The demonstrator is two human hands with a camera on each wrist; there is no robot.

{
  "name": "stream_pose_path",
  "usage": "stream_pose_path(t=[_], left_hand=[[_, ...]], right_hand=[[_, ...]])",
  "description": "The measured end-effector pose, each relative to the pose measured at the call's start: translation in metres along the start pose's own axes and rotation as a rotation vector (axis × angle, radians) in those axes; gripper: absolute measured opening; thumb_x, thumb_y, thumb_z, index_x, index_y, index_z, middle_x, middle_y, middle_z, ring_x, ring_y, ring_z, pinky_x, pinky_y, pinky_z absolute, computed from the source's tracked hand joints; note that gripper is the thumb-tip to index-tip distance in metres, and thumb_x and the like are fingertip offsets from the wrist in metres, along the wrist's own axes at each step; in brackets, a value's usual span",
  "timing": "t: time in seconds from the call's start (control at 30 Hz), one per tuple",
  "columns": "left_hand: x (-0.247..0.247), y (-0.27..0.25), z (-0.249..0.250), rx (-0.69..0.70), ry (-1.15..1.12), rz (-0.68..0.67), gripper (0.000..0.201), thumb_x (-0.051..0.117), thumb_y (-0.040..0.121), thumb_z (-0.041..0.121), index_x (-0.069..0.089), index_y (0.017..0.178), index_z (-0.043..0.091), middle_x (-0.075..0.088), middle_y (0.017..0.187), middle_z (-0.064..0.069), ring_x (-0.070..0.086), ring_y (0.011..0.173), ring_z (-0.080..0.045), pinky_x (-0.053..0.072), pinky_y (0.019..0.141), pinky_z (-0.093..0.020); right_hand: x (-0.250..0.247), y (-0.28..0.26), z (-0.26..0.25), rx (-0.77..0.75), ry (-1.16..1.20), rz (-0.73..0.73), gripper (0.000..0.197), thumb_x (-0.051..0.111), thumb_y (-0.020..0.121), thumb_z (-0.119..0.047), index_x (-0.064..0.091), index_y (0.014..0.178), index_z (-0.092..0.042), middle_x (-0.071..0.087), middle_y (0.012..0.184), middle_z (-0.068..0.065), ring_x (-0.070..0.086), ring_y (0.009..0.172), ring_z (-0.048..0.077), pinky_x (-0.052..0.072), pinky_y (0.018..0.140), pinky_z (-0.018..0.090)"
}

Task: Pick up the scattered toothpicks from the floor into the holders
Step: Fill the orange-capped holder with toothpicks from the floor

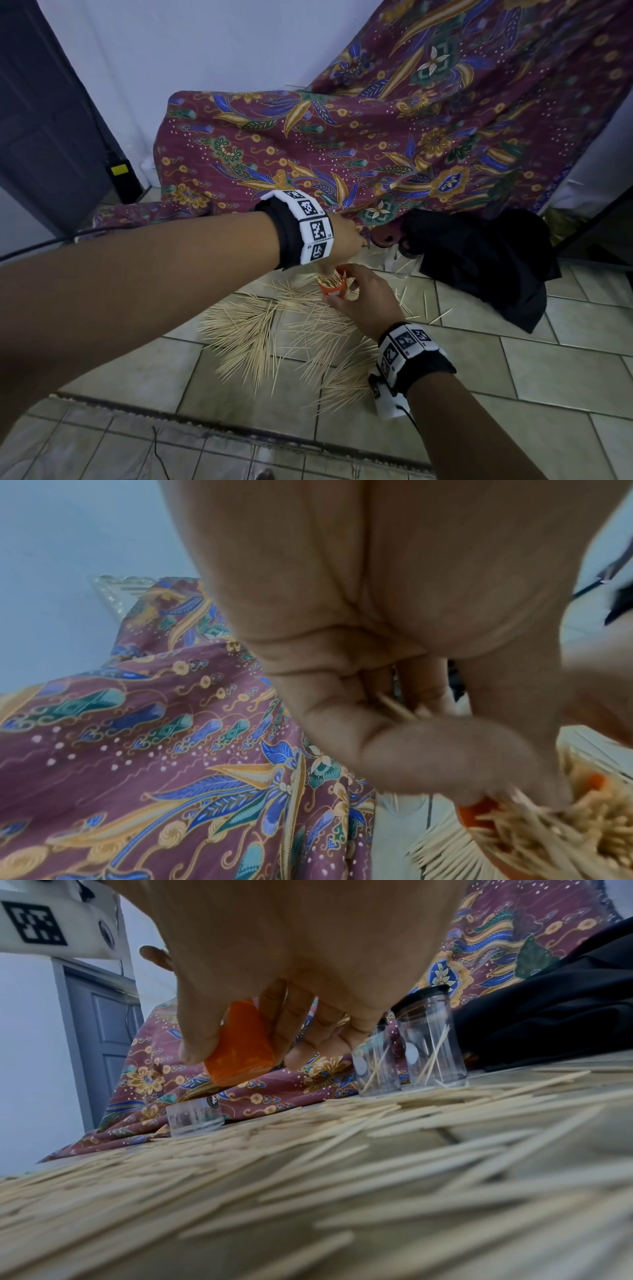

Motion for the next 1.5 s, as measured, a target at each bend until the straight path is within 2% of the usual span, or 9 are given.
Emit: stream_pose_path(t=[0.17,0.37,0.53,0.67,0.8,0.9,1.03,1.33,1.5], left_hand=[[-0.002,0.005,-0.016,0.022,-0.257,0.02,0.029,0.072,0.085,0.033,0.066,0.106,0.015,0.066,0.096,0.002,0.062,0.096,-0.02,0.039,0.062,-0.023],[0.005,0.006,-0.027,0.038,-0.435,0.079,0.007,0.07,0.084,0.019,0.07,0.091,0.02,0.073,0.09,0.0,0.067,0.083,-0.016,0.042,0.055,-0.019],[0.013,0.005,-0.022,0.035,-0.507,0.168,0.007,0.068,0.087,0.018,0.071,0.092,0.016,0.066,0.078,0.008,0.061,0.078,-0.011,0.045,0.067,-0.022],[0.008,-0.009,-0.036,0.03,-0.628,0.353,0.008,0.065,0.09,0.025,0.069,0.094,0.019,0.06,0.074,0.019,0.056,0.069,0.004,0.035,0.059,-0.007],[0.029,-0.021,-0.051,0.011,-0.735,0.308,0.028,0.075,0.078,0.044,0.067,0.097,0.026,0.067,0.085,0.016,0.062,0.079,-0.001,0.047,0.07,-0.019],[0.051,-0.023,-0.048,0.02,-0.751,0.218,0.022,0.076,0.08,0.03,0.066,0.1,0.026,0.072,0.083,0.012,0.066,0.077,-0.002,0.049,0.071,-0.021],[0.052,-0.024,-0.05,-0.013,-0.73,0.314,0.012,0.066,0.088,0.017,0.071,0.096,0.024,0.068,0.078,0.014,0.059,0.069,0.004,0.039,0.063,-0.011],[0.024,-0.011,-0.027,0.05,-0.637,0.424,0.017,0.06,0.091,0.019,0.07,0.104,0.022,0.071,0.096,0.007,0.064,0.086,-0.01,0.053,0.082,-0.035],[0.018,-0.02,-0.031,0.052,-0.654,0.542,0.026,0.055,0.096,0.026,0.062,0.121,0.022,0.066,0.112,0.003,0.061,0.1,-0.012,0.05,0.088,-0.033]], right_hand=[[0.0,-0.001,-0.002,-0.024,-0.007,0.009,0.053,0.082,0.073,-0.04,0.061,0.119,-0.024,0.066,0.108,-0.008,0.054,0.086,0.006,0.035,0.064,0.015],[0.0,-0.001,-0.003,-0.022,-0.001,0.006,0.056,0.082,0.073,-0.041,0.061,0.122,-0.026,0.065,0.111,-0.01,0.051,0.087,0.001,0.034,0.065,0.01],[0.001,0.0,-0.001,-0.019,-0.011,0.001,0.051,0.082,0.073,-0.04,0.062,0.116,-0.022,0.065,0.104,-0.009,0.052,0.085,0.004,0.03,0.063,0.004],[-0.002,-0.001,0.0,-0.026,0.006,0.028,0.053,0.082,0.073,-0.039,0.062,0.119,-0.024,0.066,0.108,-0.01,0.051,0.086,0.002,0.031,0.066,0.005],[-0.004,-0.002,0.003,-0.006,0.042,0.037,0.054,0.083,0.073,-0.038,0.061,0.121,-0.025,0.065,0.11,-0.009,0.053,0.09,0.004,0.038,0.072,0.018],[-0.003,0.0,0.006,0.008,0.03,0.04,0.054,0.082,0.073,-0.04,0.062,0.121,-0.024,0.065,0.11,-0.009,0.055,0.091,0.007,0.043,0.076,0.023],[-0.001,0.0,0.004,0.009,0.019,0.029,0.053,0.082,0.073,-0.04,0.062,0.12,-0.026,0.064,0.106,-0.009,0.056,0.087,0.008,0.044,0.073,0.025],[-0.001,-0.001,-0.001,-0.017,-0.001,0.032,0.05,0.081,0.074,-0.038,0.062,0.116,-0.021,0.064,0.101,-0.005,0.055,0.083,0.01,0.039,0.068,0.024],[-0.002,0.0,0.003,-0.002,0.018,0.035,0.053,0.082,0.073,-0.038,0.061,0.12,-0.022,0.065,0.107,-0.005,0.054,0.087,0.008,0.038,0.072,0.023]])
Point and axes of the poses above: each hand's wrist, its own y-axis towards the middle knuckle, its own x-axis out of the palm, z = x × y, the point moved 9 cm from there along y, towards the middle knuckle
